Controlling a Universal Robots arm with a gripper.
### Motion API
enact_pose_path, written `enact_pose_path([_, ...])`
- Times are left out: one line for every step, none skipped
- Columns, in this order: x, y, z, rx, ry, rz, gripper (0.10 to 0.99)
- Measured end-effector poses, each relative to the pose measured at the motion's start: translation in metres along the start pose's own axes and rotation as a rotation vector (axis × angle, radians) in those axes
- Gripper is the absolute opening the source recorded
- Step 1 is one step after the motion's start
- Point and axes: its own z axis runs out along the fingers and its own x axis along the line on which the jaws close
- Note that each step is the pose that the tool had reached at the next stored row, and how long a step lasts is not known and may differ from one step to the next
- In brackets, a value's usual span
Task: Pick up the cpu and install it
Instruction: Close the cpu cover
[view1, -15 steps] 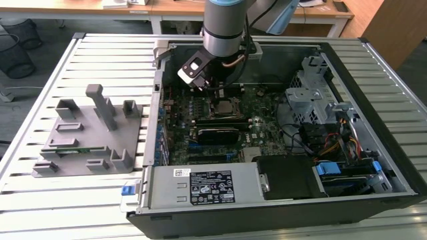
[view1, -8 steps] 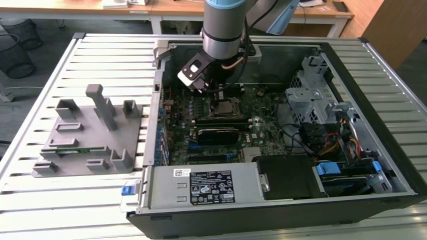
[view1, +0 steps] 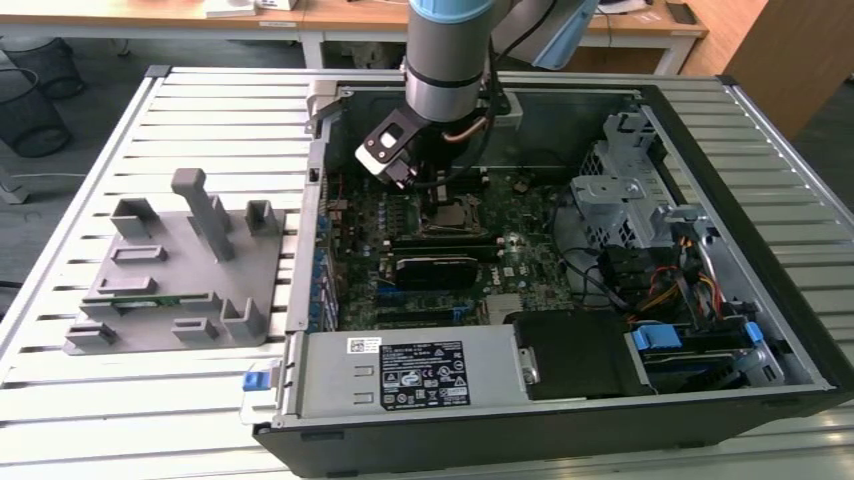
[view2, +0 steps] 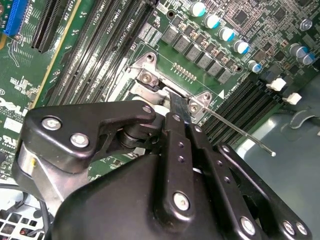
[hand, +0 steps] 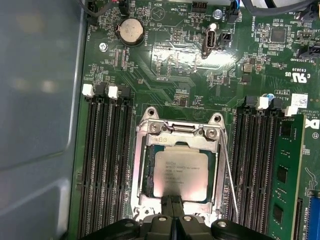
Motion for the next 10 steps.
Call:
enact_pose_path([0.0, 0.0, 0.0003, 0.0, -0.0001, 0.0, 0.106])
enact_pose_path([0.0, 0.0, 0.0005, 0.0, -0.0001, 0.0, 0.106])
enact_pose_path([0.0, 0.0, 0.0006, 0.0, -0.0001, 0.0, 0.106])
enact_pose_path([0.0, 0.0, 0.0006, 0.0, -0.0001, 0.0, 0.106])
enact_pose_path([0.0, 0.0001, 0.0007, 0.0, 0.0, 0.0, 0.106])
enact_pose_path([-0.0001, 0.0005, 0.0007, 0.0, 0.0, 0.0, 0.106])
enact_pose_path([-0.0001, 0.001, 0.0007, 0.0, 0.0001, 0.0, 0.106])
enact_pose_path([-0.0001, 0.0017, 0.0007, 0.0, 0.0001, 0.0, 0.106])
enact_pose_path([-0.0001, 0.0025, 0.0007, 0.0, 0.0002, 0.0, 0.106])
enact_pose_path([-0.0001, 0.0034, 0.0007, 0.0, 0.0002, 0.0, 0.106])
